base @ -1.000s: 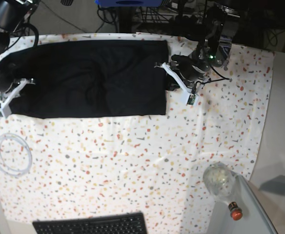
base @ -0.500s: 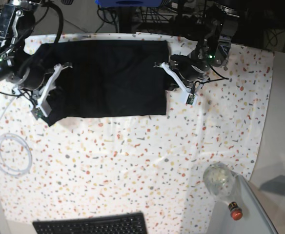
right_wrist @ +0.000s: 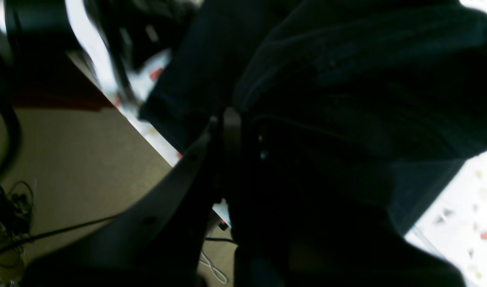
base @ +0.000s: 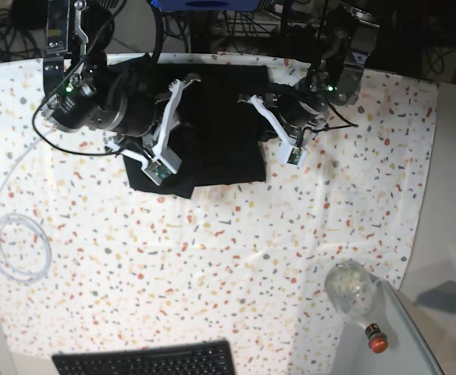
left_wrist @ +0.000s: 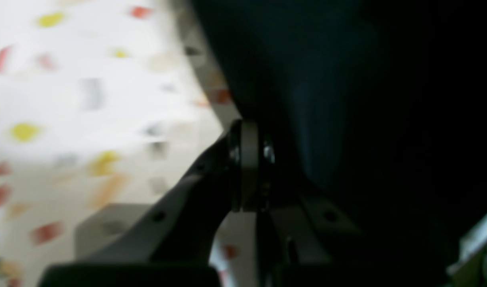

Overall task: Layout the t-shirt on the table in an organized manner, then fold the t-shirt properly
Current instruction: 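Fold the held end with the right gripper over toward the left gripper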

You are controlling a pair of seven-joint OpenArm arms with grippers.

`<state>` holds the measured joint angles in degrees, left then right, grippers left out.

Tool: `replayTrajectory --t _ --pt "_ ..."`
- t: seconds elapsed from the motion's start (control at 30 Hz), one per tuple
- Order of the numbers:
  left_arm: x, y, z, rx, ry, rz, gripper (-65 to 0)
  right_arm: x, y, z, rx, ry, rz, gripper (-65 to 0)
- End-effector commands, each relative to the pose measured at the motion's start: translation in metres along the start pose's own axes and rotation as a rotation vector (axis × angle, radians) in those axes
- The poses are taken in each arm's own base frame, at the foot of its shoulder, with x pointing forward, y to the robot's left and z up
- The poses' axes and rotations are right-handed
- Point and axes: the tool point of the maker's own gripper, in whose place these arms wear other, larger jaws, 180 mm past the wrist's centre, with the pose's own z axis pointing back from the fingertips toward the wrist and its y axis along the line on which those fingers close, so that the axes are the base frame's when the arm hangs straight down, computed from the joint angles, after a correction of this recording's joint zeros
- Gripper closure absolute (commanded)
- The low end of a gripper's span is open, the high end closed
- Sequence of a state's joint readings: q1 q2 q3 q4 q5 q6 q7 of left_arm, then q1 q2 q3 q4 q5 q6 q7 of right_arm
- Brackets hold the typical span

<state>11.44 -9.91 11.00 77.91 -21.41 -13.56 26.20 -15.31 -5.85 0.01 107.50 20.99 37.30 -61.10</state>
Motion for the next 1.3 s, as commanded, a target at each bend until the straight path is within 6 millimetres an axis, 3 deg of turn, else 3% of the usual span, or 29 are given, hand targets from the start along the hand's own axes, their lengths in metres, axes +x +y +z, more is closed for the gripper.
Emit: replayTrajectory --t 0.0,0.17,0.37,0.47,0.73,0.93,1.13,1.27 --pt "0.012 -0.006 0.001 -0.022 -0.036 -0.008 0.0 0.020 0.004 0.001 0.016 -0.066 0.017 0.0" --pt "0.013 -0.004 0.001 -0.017 -0.039 -0.006 0.0 0.028 0.001 -0.004 0.026 -0.067 0.028 0.0" --pt "0.024 0.000 0.000 -0.010 -0.058 -0.016 0.0 0.020 -0.002 -0.019 0.050 -0.024 0.006 0.0" --pt "0.025 0.000 0.000 -0.010 -0.061 -0.017 0.0 0.029 0.000 -0.018 0.053 -0.069 0.009 0.0" --pt "0.025 0.000 0.000 -0.012 -0.060 -0.018 0.0 0.046 0.029 -0.028 0.120 -0.108 0.084 0.0" --pt "0.024 0.000 0.000 -0.012 -0.059 -0.018 0.0 0.051 0.019 -0.027 0.086 -0.112 0.045 0.0" --pt "0.024 0.008 0.004 0.000 -0.055 -0.029 0.0 0.035 0.018 -0.040 0.103 -0.059 0.012 0.0" --pt "0.039 0.016 0.017 0.019 -0.095 -0.050 0.0 0.025 0.018 -0.046 0.114 -0.029 -0.007 0.0"
